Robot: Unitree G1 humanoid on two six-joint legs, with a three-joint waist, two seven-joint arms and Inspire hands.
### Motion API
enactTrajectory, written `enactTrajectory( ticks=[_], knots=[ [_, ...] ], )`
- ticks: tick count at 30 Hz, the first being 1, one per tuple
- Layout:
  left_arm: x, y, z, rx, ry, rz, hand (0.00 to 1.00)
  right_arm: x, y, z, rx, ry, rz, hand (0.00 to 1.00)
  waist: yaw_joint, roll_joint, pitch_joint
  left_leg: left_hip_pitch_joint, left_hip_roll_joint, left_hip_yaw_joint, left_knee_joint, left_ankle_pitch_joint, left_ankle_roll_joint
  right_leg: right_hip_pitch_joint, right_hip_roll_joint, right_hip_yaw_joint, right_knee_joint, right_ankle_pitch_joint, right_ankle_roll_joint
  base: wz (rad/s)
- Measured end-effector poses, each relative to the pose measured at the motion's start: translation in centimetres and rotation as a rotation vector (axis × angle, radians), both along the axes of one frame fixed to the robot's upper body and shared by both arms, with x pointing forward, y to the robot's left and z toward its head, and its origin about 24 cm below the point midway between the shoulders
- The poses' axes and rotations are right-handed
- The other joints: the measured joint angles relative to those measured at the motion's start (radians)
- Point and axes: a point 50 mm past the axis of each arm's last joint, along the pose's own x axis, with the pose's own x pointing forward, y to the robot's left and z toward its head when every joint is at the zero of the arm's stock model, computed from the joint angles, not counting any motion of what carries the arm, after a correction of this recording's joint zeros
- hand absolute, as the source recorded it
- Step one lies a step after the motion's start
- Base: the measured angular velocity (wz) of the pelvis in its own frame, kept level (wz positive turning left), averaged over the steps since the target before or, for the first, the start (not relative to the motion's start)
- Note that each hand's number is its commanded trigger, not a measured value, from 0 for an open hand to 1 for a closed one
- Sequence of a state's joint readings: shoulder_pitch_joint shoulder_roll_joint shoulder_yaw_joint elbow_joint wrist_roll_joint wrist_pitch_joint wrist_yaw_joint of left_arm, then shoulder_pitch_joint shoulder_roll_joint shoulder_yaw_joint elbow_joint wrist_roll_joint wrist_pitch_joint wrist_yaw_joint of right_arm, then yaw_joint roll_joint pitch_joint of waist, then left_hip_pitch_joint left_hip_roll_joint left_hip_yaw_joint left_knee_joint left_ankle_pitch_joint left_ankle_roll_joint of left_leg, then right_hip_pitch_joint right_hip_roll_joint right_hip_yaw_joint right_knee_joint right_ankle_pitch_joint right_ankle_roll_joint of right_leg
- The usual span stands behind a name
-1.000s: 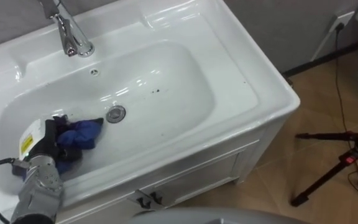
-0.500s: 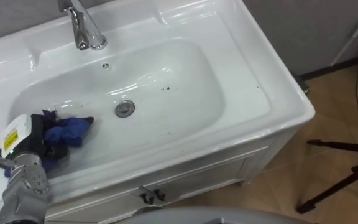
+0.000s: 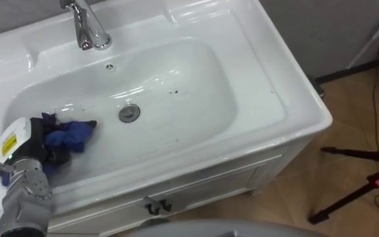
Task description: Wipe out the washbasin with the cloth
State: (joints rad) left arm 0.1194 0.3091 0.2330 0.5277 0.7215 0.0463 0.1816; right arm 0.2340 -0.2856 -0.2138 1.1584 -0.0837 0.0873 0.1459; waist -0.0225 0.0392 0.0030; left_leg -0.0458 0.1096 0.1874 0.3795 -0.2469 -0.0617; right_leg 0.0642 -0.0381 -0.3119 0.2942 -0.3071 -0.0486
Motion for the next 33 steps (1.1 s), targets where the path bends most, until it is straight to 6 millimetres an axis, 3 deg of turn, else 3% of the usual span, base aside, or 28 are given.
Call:
enactTrajectory(
  ticks=[5, 10, 16, 23, 27, 33],
  knots=[
    [0.9, -0.2, 0.5, 0.004, -0.013, -0.026, 1.0, -0.7, 0.8, -0.4, 0.026, 0.042, 0.027, 0.0, -0.006, -0.021, 0.0028, -0.032, 0.003, 0.001, 0.038, 0.0, 0.001, -0.015, -0.001, 0.0, 0.007, 0.0, 0.0, 0.04],
    [1.8, -1.0, 0.4, -0.021, -0.011, -0.029, 1.0, -0.8, 1.3, -0.6, 0.044, 0.064, 0.05, 0.0, -0.011, -0.017, 0.0029, -0.066, 0.003, 0.003, 0.062, 0.0, 0.001, -0.052, -0.009, 0.001, 0.04, -0.004, 0.002, -0.01],
    [4.0, -2.4, 0.2, -0.043, -0.004, -0.07, 1.0, 0.8, 1.7, -0.7, 0.047, 0.057, 0.128, 0.0, -0.015, -0.018, 0.0037, -0.122, 0.004, 0.004, 0.106, -0.002, 0.004, -0.123, -0.025, 0.007, 0.115, -0.02, 0.0, -0.01],
    [7.5, -3.7, 0.6, -0.159, -0.066, -0.044, 1.0, 4.2, 3.0, -1.1, 0.039, 0.014, 0.209, 0.0, -0.029, -0.036, 0.009, -0.194, 0.004, 0.021, 0.148, -0.005, 0.017, -0.228, -0.052, 0.012, 0.229, -0.046, -0.006, 0.03],
    [8.6, -4.3, 0.6, -0.241, -0.103, -0.005, 1.0, 4.3, 3.8, -1.3, 0.051, 0.028, 0.252, 0.0, -0.03, -0.051, 0.0104, -0.212, 0.0, 0.032, 0.162, -0.007, 0.03, -0.263, -0.066, 0.022, 0.271, -0.056, -0.007, -0.04],
    [10.9, -4.6, 1.4, -0.352, -0.16, 0.069, 1.0, 3.8, 5.0, -1.8, 0.082, 0.078, 0.241, 0.0, -0.071, -0.069, 0.0147, -0.257, 0.017, 0.044, 0.19, -0.001, 0.04, -0.297, -0.066, 0.015, 0.282, -0.049, -0.009, 0.02]
  ],
)
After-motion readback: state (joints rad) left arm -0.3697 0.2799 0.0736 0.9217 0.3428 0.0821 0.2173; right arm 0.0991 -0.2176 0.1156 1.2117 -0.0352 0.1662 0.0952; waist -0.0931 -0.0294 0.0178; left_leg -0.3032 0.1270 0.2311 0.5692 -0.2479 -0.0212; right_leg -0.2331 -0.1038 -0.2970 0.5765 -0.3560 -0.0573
